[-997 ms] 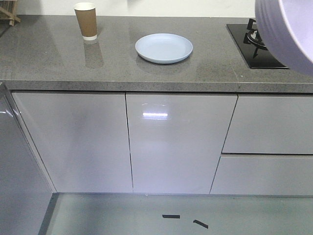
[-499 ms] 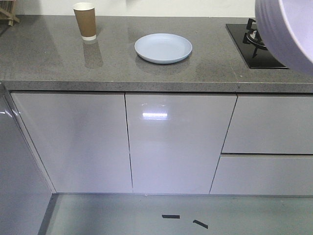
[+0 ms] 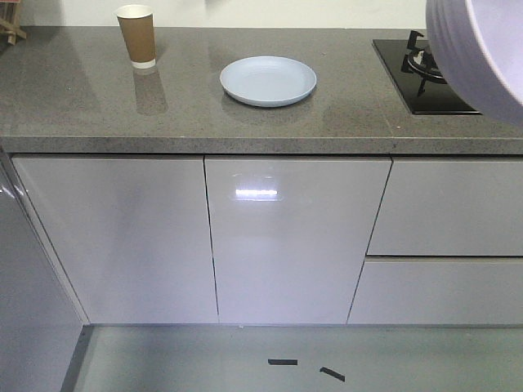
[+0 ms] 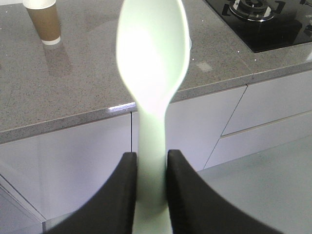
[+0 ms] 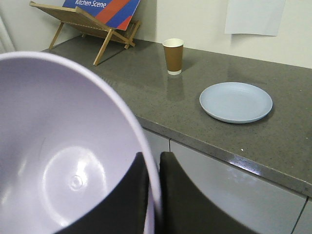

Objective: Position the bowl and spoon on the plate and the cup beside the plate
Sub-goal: 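Drive toward the light blue plate holding spoon and bowl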

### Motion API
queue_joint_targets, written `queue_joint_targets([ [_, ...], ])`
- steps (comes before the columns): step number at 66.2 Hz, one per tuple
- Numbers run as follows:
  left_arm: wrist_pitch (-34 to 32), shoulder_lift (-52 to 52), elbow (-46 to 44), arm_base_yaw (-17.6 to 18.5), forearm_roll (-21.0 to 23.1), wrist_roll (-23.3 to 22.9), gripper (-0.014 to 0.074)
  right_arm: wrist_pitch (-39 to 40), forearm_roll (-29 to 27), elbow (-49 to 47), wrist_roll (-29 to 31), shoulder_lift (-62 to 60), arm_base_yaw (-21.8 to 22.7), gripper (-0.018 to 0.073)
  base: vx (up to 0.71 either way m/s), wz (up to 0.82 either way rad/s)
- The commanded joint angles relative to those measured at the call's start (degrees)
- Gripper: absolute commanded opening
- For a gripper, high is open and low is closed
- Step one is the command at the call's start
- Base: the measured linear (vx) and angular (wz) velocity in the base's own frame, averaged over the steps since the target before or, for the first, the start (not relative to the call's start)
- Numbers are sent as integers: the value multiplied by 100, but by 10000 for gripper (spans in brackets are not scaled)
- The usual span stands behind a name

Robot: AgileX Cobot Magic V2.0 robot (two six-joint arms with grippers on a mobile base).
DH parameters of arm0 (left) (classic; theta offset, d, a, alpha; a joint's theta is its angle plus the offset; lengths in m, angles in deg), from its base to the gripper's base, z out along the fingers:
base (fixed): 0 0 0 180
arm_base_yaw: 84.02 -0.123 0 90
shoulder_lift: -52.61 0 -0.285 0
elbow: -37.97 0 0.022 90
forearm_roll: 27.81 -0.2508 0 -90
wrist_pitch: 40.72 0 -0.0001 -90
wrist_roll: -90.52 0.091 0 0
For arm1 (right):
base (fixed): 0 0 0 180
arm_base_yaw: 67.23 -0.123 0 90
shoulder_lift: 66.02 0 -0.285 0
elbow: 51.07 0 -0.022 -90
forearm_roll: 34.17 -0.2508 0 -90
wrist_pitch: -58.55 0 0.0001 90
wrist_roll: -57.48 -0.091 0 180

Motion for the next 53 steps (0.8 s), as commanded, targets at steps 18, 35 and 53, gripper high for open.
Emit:
queue_joint_targets([
  [18, -336, -118, -136, 25, 91, -36, -7, -78, -393, -116, 29, -61, 19, -5, 1, -4],
  [35, -336, -118, -136, 25, 91, -36, -7, -78, -398, -116, 29, -61, 19, -5, 2, -6],
  [53, -336, -118, -136, 25, 91, -36, -7, -78, -398, -116, 29, -61, 19, -5, 3, -2],
])
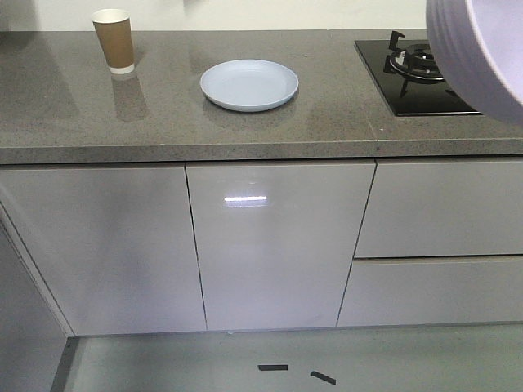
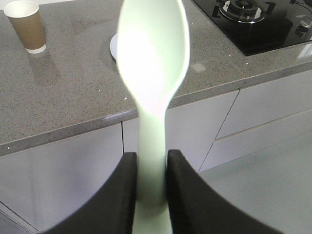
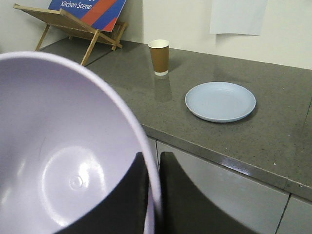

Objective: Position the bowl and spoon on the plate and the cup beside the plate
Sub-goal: 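Drive toward the light blue plate holding spoon and bowl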

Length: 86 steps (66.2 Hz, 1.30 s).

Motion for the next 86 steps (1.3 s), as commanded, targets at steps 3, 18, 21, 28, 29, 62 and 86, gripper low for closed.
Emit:
queue_joint_targets([
  [3, -338, -118, -136, 25, 91, -36, -7, -78, -398, -116, 29, -61, 19, -5, 3, 0],
  [18, -341, -118, -136, 25, 91, -36, -6, -78, -398, -116, 29, -61, 19, -5, 3, 0],
  [21, -341, -118, -136, 25, 91, -36, -6, -78, -398, -116, 29, -61, 19, -5, 3, 1],
  [28, -341, -118, -136, 25, 91, -36, -6, -78, -398, -116, 29, -61, 19, -5, 4, 1],
  [29, -341, -118, -136, 25, 91, -36, -6, -78, -398, -116, 29, -61, 19, -5, 4, 1],
  [62, -341, -118, -136, 25, 91, -36, -6, -78, -398, -116, 29, -61, 19, -5, 6, 4],
  [86, -341, -118, -136, 25, 91, -36, -6, -78, -394, -116, 29, -61, 19, -5, 9, 7],
])
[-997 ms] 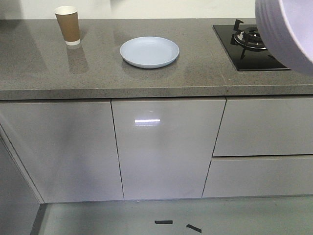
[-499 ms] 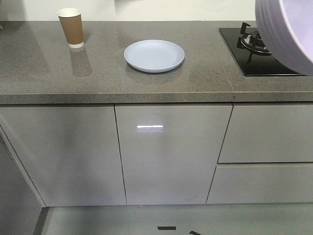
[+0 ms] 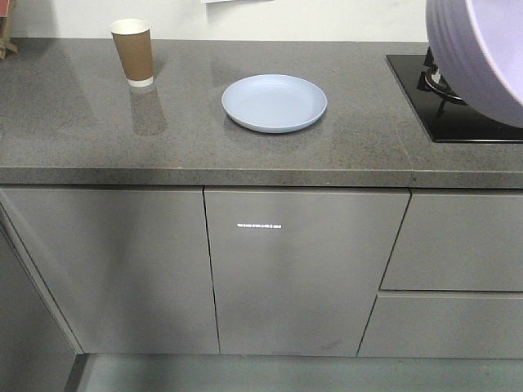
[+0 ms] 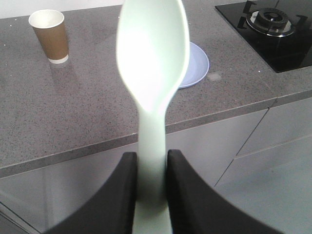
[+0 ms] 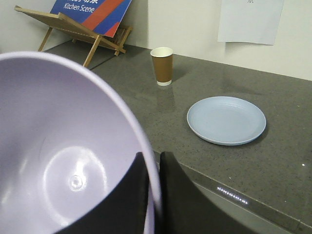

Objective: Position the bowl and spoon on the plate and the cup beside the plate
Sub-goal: 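Drive toward the light blue plate holding spoon and bowl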

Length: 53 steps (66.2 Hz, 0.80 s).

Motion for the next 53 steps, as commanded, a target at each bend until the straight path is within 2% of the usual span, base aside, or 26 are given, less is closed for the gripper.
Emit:
queue_joint_targets([
  [1, -341, -118, -136, 25, 91, -36, -6, -78, -394, -116, 29, -61, 19, -5, 9, 2],
  [53, -341, -118, -136, 25, 91, -36, -6, -78, -399, -116, 29, -61, 19, -5, 8, -1],
])
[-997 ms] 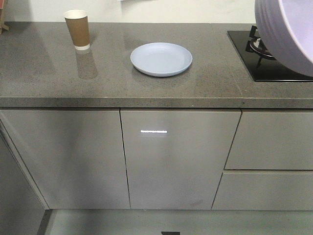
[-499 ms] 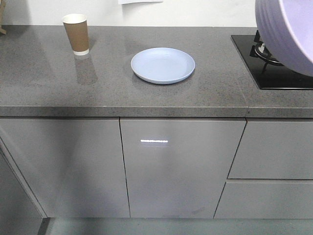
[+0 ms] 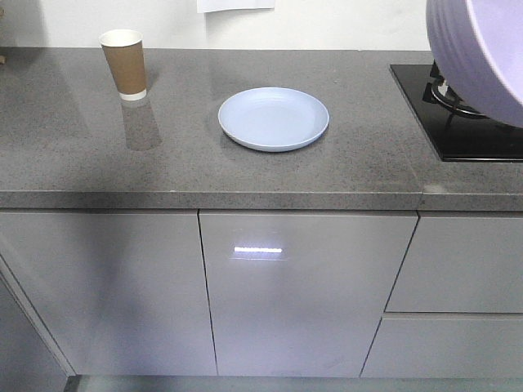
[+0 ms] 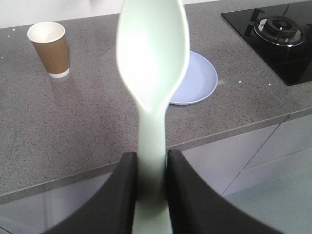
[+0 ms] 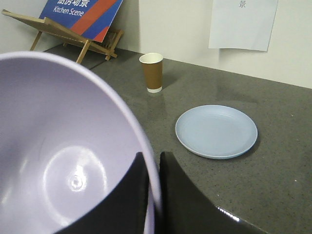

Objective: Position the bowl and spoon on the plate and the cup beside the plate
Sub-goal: 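Drive toward the light blue plate holding spoon and bowl, then continue approaching the plate until it is within reach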

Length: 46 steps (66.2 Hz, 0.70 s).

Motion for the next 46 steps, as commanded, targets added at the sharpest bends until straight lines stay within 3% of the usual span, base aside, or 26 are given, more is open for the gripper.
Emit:
queue_joint_targets([
  [1, -341, -118, -136, 25, 91, -36, -6, -78, -399, -116, 29, -61, 19, -5, 6, 2],
  [46, -341, -118, -136, 25, 91, -36, -6, -78, -393, -116, 29, -61, 19, -5, 4, 0],
])
